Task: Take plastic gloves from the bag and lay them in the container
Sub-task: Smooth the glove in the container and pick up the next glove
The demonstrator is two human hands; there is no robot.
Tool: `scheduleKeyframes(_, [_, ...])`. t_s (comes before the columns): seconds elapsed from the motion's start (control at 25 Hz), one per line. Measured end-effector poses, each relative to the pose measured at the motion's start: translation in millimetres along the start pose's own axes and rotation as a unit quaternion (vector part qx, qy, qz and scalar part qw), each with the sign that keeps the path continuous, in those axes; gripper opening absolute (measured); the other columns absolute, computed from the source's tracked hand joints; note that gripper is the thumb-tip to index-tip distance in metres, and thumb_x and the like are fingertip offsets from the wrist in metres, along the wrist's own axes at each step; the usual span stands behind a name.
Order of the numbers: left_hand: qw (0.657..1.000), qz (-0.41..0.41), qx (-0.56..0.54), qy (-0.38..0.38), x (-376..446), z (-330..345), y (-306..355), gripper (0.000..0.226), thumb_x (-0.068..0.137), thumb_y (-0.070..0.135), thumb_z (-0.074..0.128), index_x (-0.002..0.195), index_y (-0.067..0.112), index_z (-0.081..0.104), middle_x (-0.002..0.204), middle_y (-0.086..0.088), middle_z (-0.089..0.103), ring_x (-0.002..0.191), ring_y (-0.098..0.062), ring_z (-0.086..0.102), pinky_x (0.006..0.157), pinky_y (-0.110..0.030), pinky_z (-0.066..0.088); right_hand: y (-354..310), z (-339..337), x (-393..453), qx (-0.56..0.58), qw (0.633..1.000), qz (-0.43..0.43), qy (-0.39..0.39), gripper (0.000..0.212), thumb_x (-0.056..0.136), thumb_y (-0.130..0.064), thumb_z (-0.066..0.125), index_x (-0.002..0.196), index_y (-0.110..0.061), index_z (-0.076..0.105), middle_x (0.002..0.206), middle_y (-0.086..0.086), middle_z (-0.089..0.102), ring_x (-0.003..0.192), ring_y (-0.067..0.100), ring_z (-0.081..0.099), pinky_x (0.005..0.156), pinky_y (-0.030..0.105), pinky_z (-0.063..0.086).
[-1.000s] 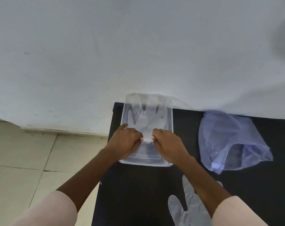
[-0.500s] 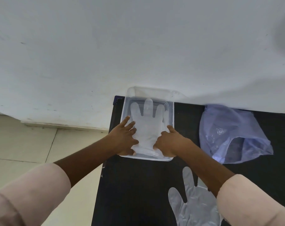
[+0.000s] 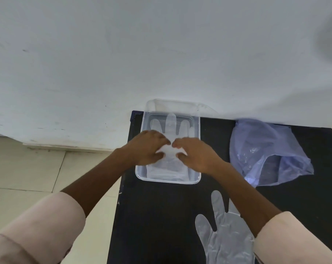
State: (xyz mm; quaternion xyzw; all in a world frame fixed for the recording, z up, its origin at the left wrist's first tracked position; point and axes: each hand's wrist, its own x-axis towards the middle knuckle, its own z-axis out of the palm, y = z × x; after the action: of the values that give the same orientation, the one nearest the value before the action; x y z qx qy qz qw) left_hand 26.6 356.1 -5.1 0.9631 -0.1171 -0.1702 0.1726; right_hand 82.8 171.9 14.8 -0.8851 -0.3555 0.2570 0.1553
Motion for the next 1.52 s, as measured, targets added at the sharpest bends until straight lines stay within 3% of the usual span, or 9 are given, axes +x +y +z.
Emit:
scheduleKeyframes(0.08, [0.971, -0.059, -0.195, 0.126, -0.9, -3.8, 7.5, 0.031, 0.093, 0.026, 0.06, 0.124, 0.019, 0.061, 0.128, -0.003, 0.064, 0.115, -0.019, 0.058, 0.103, -0.034, 0.042, 1.0, -9.5, -7.4, 0.141, 0.985, 0.038, 0.094, 0.026, 0.091, -0.023, 0.06, 0.117, -0.018, 0.059, 0.118, 0.001, 0.066, 0.103, 0.017, 0.063, 0.09, 0.029, 0.052])
scheduleKeyframes(0.16, [0.899, -0.121, -0.374, 0.193, -0.4, -8.5, 23.5, 0.02, 0.092, 0.019, 0.062, 0.111, 0.019, 0.066, 0.115, -0.004, 0.07, 0.098, -0.014, 0.064, 0.092, -0.031, 0.051, 5.5, -17.1, -16.6, 0.286, 0.943, 0.084, 0.15, 0.022, 0.09, -0.02, 0.062, 0.112, -0.017, 0.062, 0.109, -0.002, 0.068, 0.097, 0.013, 0.064, 0.082, 0.022, 0.05])
scheduleKeyframes(0.32, [0.818, -0.16, -0.527, 0.167, -3.8, -13.1, 79.7, 0.018, 0.095, 0.016, 0.056, 0.109, 0.019, 0.066, 0.108, -0.006, 0.071, 0.096, -0.017, 0.066, 0.077, -0.026, 0.048, 17.9, -23.7, -51.9, 0.448, 0.866, 0.12, 0.187, 0.017, 0.091, -0.014, 0.059, 0.107, -0.014, 0.064, 0.101, 0.002, 0.069, 0.096, 0.016, 0.066, 0.079, 0.028, 0.052])
scheduleKeyframes(0.68, [0.824, -0.158, -0.528, 0.133, -34.1, 41.1, 213.6, 0.017, 0.095, 0.022, 0.057, 0.109, 0.023, 0.067, 0.105, -0.001, 0.072, 0.098, -0.02, 0.068, 0.084, -0.035, 0.051, 63.2, 8.0, -186.4, 0.47, 0.845, 0.159, 0.2, 0.017, 0.094, -0.02, 0.056, 0.107, -0.015, 0.065, 0.109, 0.003, 0.069, 0.1, 0.018, 0.066, 0.087, 0.036, 0.055])
scheduleKeyframes(1.04, [0.804, -0.207, -0.551, 0.085, -68.2, 133.2, 286.8, 0.016, 0.094, 0.014, 0.057, 0.105, 0.018, 0.068, 0.101, -0.009, 0.071, 0.085, -0.016, 0.064, 0.073, -0.027, 0.048, 104.5, 91.7, -295.2, 0.462, 0.834, 0.246, 0.173, 0.009, 0.089, -0.017, 0.059, 0.094, -0.017, 0.067, 0.093, 0.002, 0.068, 0.083, 0.014, 0.063, 0.068, 0.026, 0.049])
scheduleKeyframes(1.2, [0.78, -0.277, -0.557, 0.068, -92.1, 178.3, 278.8, 0.016, 0.094, 0.013, 0.057, 0.103, 0.017, 0.069, 0.105, -0.01, 0.07, 0.092, -0.018, 0.064, 0.082, -0.035, 0.049, 119.9, 139.7, -314.6, 0.307, 0.861, 0.391, 0.11, 0.014, 0.082, -0.027, 0.064, 0.076, -0.015, 0.06, 0.08, 0.006, 0.063, 0.073, 0.02, 0.06, 0.065, 0.033, 0.048])
scheduleKeyframes(1.32, [0.763, -0.323, -0.555, 0.074, -107.1, 203.1, 266.8, 0.014, 0.093, 0.014, 0.057, 0.101, 0.016, 0.069, 0.1, -0.005, 0.071, 0.092, -0.02, 0.063, 0.083, -0.036, 0.049, 118.1, 167.8, -320.2, 0.186, 0.874, 0.449, 0.0, 0.035, 0.08, -0.045, 0.067, 0.092, -0.013, 0.06, 0.085, 0.004, 0.059, 0.083, 0.024, 0.063, 0.066, 0.033, 0.045])
scheduleKeyframes(1.4, [0.758, -0.34, -0.552, 0.077, -113.4, 210.6, 260.7, 0.014, 0.094, 0.014, 0.057, 0.099, 0.018, 0.069, 0.1, -0.003, 0.071, 0.093, -0.02, 0.063, 0.082, -0.035, 0.05, 114.3, 179.8, -318.7, 0.2, 0.863, 0.464, -0.001, 0.037, 0.077, -0.043, 0.069, 0.095, -0.012, 0.06, 0.087, 0.005, 0.06, 0.086, 0.027, 0.065, 0.065, 0.034, 0.045])
scheduleKeyframes(1.52, [0.782, -0.34, -0.516, 0.075, -120.0, 216.2, 253.0, 0.017, 0.093, 0.009, 0.057, 0.095, 0.022, 0.068, 0.099, -0.003, 0.07, 0.094, -0.02, 0.064, 0.078, -0.03, 0.051, 108.1, 182.4, -313.2, 0.381, 0.79, 0.477, 0.063, 0.018, 0.07, -0.022, 0.067, 0.077, -0.006, 0.064, 0.073, 0.01, 0.068, 0.058, 0.021, 0.06, 0.054, 0.028, 0.043])
